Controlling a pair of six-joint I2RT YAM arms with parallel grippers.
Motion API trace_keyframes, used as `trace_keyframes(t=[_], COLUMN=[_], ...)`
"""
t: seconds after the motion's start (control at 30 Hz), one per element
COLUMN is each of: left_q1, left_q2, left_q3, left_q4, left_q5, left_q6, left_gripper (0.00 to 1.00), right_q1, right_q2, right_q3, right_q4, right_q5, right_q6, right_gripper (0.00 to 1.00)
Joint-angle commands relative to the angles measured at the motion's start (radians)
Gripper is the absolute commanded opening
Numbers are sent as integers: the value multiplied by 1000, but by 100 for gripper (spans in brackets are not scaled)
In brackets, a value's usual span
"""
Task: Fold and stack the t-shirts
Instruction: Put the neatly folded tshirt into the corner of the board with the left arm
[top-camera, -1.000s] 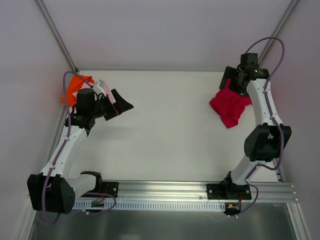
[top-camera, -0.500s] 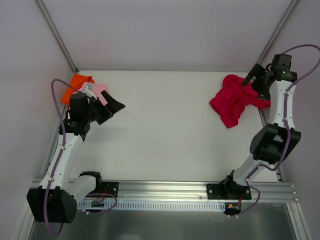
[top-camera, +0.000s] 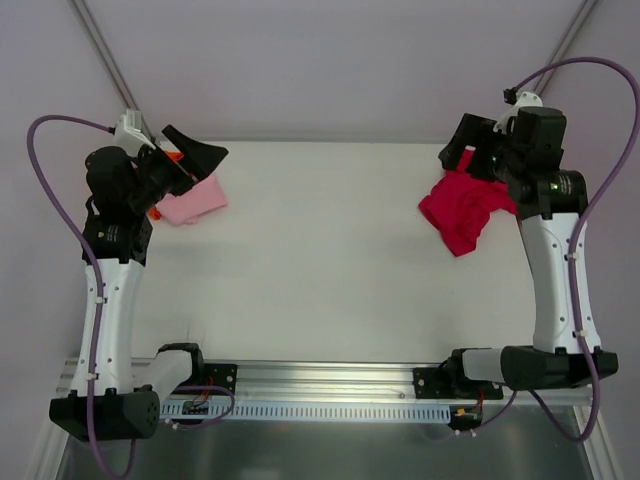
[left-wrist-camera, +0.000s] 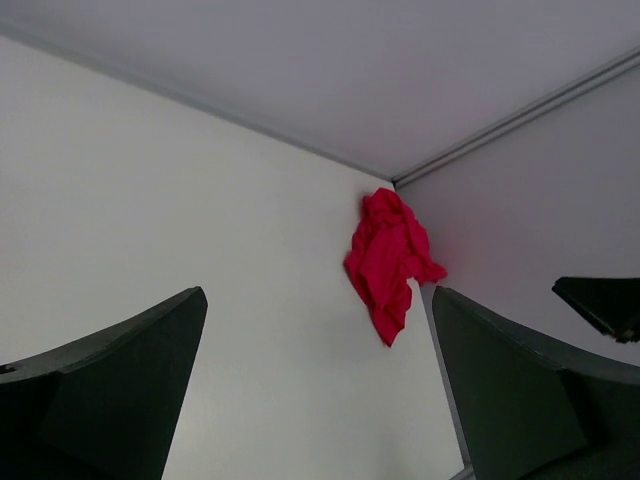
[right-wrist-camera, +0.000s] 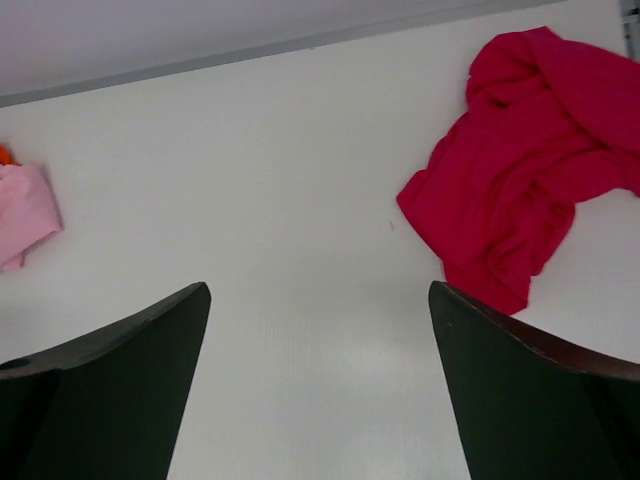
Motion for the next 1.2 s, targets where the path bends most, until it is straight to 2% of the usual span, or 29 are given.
trace_keyframes(t=[0.0,0.1,0.13,0.2,0.23,0.27,0.3,0.33,0.37,0.4,0.47,0.5,0.57,0.6,0.63,0.67,0.7,0.8,0.83,0.87,0.9,0.93,0.97,1.0,1.03,1.07,1.1,1.13,1.17], left_q1=[34,40,39,40,40,40,42,40,40,42,40,40,40,40,40,40,42,42,40,40,40,42,40,40,40,40,40,40,40], left_q2=[2,21,27,25,16,13,11,10,8,8,-4,-4,-5,-5,-12,-15,-16,-16,-16,-18,-19,-19,-18,-16,-18,-18,-16,-16,-16], left_q3=[37,36,31,16,5,5,7,13,17,16,8,1,-7,-16,-16,-18,-19,-19,-22,-24,-24,-24,-27,-29,-32,-36,-36,-35,-33], left_q4=[-13,4,7,34,36,30,27,18,13,11,19,22,19,28,31,18,18,19,27,31,28,21,21,21,27,37,33,31,31], left_q5=[-6,21,26,31,23,14,8,2,5,6,8,9,12,23,26,9,8,17,23,26,23,15,17,17,18,27,25,21,21], left_q6=[-18,-45,-53,-71,-87,-90,-87,-81,-74,-71,-67,-71,-84,-75,-74,-76,-77,-90,-87,-85,-90,-90,-90,-97,-99,-97,-102,-105,-107], left_gripper=[99,99,99,46,12,0,0,14,43,75,76,77,90,64,30,9,5,78,47,24,11,30,64,82,83,25,6,20,50], right_q1=[7,5,7,5,5,5,7,10,9,10,10,9,10,10,10,10,10,12,10,12,10,10,12,12,10,12,10,12,12], right_q2=[-53,-61,-67,-87,-90,-96,-100,-108,-123,-130,-131,-133,-136,-140,-139,-139,-146,-162,-162,-162,-163,-159,-159,-157,-160,-163,-169,-176,-177], right_q3=[-56,-71,-77,-102,-105,-108,-111,-117,-132,-136,-134,-131,-132,-136,-136,-137,-145,-159,-159,-157,-155,-155,-152,-154,-155,-160,-163,-163,-166], right_q4=[34,11,11,14,12,11,12,19,29,34,29,22,20,20,17,17,22,35,37,34,32,32,29,28,28,32,42,42,45], right_q5=[143,154,155,165,162,148,145,143,136,132,132,138,140,135,120,113,111,108,108,114,120,114,111,108,108,106,77,91,91], right_q6=[-87,-76,-69,-61,-65,-68,-72,-69,-70,-72,-70,-69,-64,-61,-62,-65,-64,-64,-64,-58,-59,-64,-67,-67,-65,-67,-64,-62,-62], right_gripper=[100,54,3,1,14,38,79,88,91,87,55,5,1,3,20,44,71,72,44,1,1,17,49,79,83,59,30,8,21])
